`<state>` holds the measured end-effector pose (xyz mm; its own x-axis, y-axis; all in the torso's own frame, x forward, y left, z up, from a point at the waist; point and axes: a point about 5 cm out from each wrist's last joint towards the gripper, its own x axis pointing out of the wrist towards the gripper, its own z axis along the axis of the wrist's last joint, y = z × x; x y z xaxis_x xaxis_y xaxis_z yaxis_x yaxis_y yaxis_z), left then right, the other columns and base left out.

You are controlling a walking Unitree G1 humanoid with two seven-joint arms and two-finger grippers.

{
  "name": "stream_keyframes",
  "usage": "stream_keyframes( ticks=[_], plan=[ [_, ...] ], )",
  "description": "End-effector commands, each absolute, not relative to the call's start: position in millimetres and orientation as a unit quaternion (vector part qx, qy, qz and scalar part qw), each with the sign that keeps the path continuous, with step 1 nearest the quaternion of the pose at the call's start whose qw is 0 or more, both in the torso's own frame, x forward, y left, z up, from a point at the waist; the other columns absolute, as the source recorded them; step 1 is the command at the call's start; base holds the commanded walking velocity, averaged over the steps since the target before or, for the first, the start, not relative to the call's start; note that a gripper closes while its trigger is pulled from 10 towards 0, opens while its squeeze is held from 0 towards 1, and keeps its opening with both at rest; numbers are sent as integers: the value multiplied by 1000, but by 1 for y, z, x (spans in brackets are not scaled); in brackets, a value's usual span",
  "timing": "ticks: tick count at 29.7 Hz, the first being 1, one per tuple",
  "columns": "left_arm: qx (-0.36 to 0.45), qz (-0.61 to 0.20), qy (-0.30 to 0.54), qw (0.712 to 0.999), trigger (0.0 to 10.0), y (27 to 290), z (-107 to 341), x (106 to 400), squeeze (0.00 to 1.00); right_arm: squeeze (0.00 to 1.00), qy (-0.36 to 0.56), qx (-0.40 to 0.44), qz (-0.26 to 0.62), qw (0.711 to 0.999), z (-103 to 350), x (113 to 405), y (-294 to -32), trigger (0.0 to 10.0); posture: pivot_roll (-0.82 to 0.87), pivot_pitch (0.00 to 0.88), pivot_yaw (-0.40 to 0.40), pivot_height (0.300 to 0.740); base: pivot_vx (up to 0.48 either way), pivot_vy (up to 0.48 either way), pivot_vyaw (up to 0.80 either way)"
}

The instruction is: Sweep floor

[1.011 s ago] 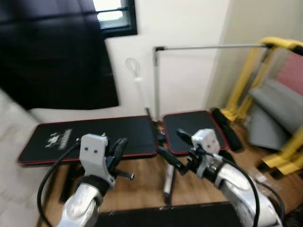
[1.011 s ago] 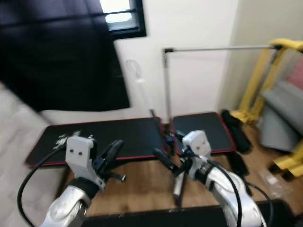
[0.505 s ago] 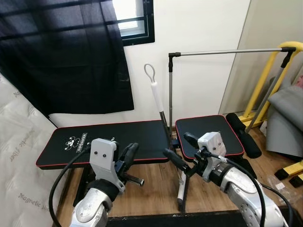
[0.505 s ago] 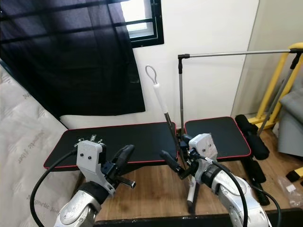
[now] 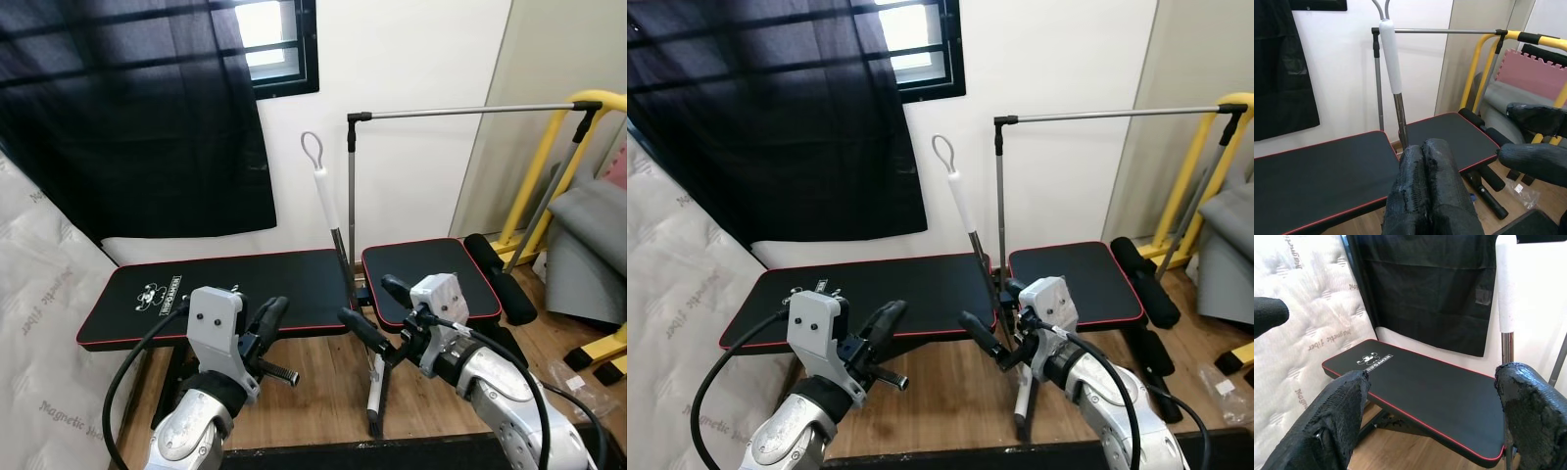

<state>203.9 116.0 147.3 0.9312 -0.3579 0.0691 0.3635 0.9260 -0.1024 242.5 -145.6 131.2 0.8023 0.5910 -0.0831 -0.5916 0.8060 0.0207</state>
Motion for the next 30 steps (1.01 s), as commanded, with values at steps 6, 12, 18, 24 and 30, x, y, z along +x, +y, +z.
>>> stream_keyframes(
  ticks=[6,12,18,24,30],
  plan=[
    [-51,-188,-9,981,10000,118,143,204,0,0,39,2,309,950,132,245,-145,10000,-122,0,7,740,0,255,0],
    [-50,-188,-8,981,10000,118,143,204,0,0,38,1,308,951,132,245,-144,10000,-116,0,5,740,0,272,0],
    [-48,-186,-7,981,10000,119,143,204,0,0,39,0,306,951,132,245,-144,10000,-113,0,6,740,0,290,0],
    [-46,-187,-6,981,10000,120,143,203,0,0,38,-1,306,951,133,244,-144,10000,-110,0,6,740,0,296,0],
    [-43,-186,-4,982,10000,120,143,202,0,0,37,-4,306,951,134,244,-143,10000,-107,0,6,740,0,296,0]
  ],
)
